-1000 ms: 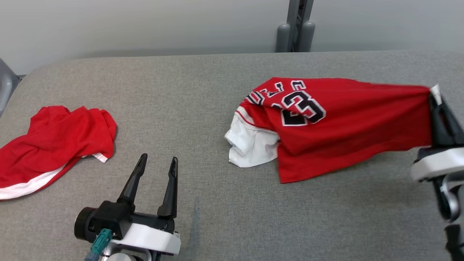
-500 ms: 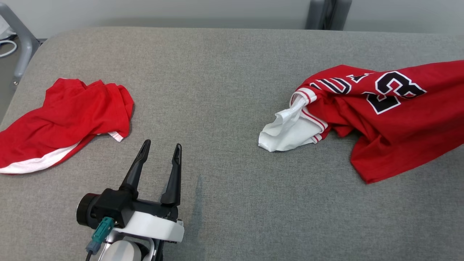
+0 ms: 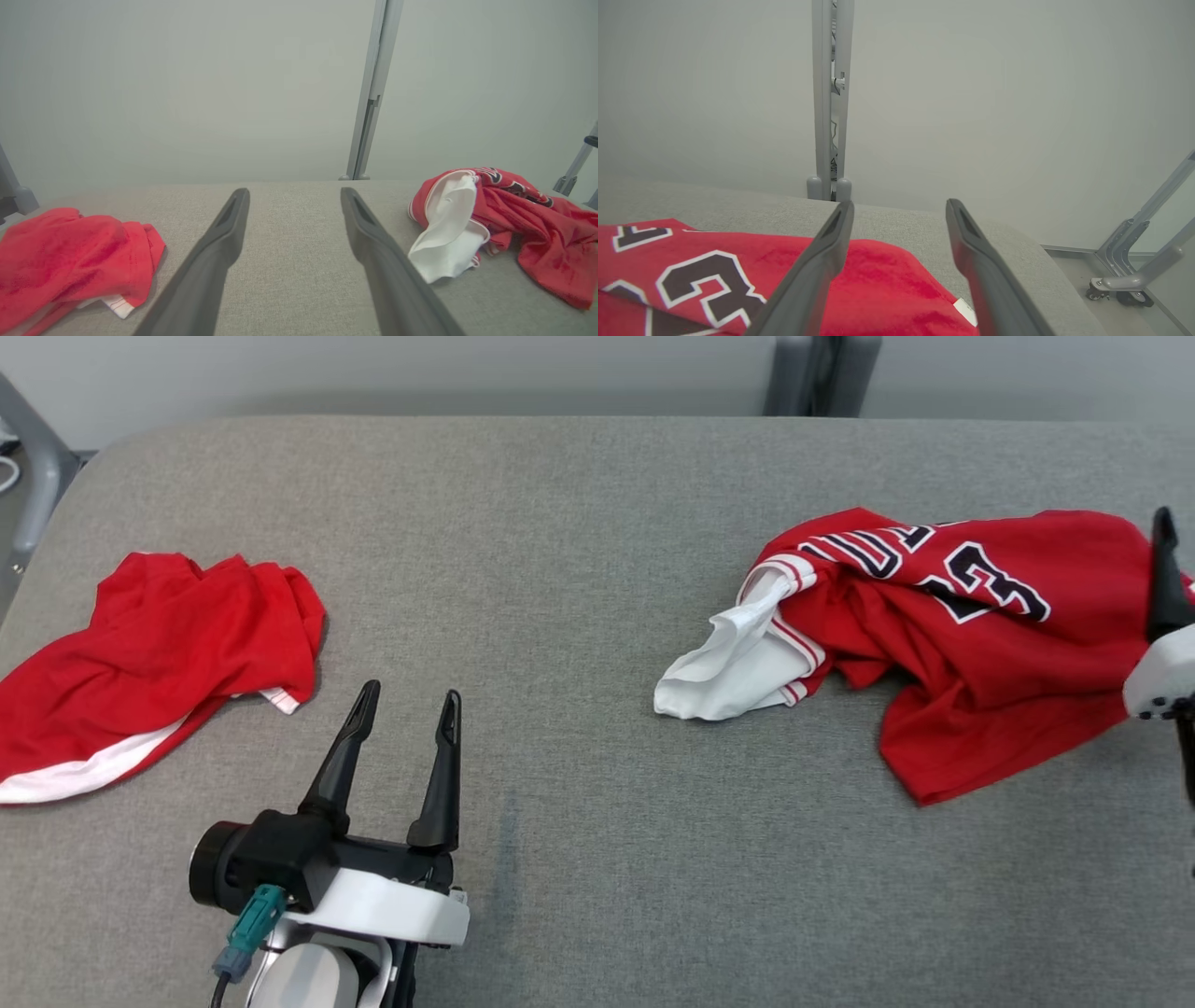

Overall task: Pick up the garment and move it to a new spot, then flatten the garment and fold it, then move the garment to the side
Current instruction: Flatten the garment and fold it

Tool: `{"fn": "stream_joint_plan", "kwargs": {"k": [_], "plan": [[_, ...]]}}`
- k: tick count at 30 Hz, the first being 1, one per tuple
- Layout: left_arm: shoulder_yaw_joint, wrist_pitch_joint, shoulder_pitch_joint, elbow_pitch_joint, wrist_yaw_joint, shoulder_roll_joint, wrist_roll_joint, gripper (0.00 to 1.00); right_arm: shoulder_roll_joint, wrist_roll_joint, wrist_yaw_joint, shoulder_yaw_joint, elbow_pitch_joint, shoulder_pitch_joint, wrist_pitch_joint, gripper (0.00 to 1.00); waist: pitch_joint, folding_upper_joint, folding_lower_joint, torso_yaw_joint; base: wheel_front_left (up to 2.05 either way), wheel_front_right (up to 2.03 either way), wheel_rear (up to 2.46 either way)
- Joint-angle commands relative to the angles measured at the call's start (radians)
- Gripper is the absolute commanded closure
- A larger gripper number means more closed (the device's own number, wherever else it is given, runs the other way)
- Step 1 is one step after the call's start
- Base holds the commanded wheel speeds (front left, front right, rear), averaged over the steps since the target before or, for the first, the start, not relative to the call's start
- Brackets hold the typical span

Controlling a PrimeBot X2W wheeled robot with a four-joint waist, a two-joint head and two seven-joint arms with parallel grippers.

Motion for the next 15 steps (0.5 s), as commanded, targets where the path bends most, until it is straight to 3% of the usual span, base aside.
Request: {"fn": "stream_joint_plan", "kwargs": {"k": [1, 5, 12, 15], "plan": [[0.006, -0.003, 0.005, -0.001, 0.005, 0.003, 0.002, 0.0, 0.006, 0.017, -0.001, 0.02, -0.017, 0.022, -0.01, 0.0, -0.026, 0.0, 0.0, -0.026, 0.0, 0.0, 0.0], [0.014, -0.003, 0.019, -0.001, 0.009, 0.003, -0.009, 0.0, 0.042, 0.069, -0.001, 0.085, -0.123, 0.09, -0.01, 0.0, -0.066, 0.0, 0.0, -0.064, 0.0, 0.0, 0.0], [0.039, -0.003, 0.057, -0.007, 0.029, 0.003, -0.034, 0.0, 0.114, 0.149, -0.001, 0.176, -0.413, 0.357, -0.01, 0.0, -0.137, 0.0, 0.0, -0.147, 0.0, 0.0, 0.0], [0.054, -0.003, 0.069, -0.008, 0.032, 0.003, -0.037, 0.0, 0.14, 0.15, -0.001, 0.2, -0.485, 0.439, -0.01, 0.0, -0.15, 0.0, 0.0, -0.168, 0.0, 0.0, 0.0]]}}
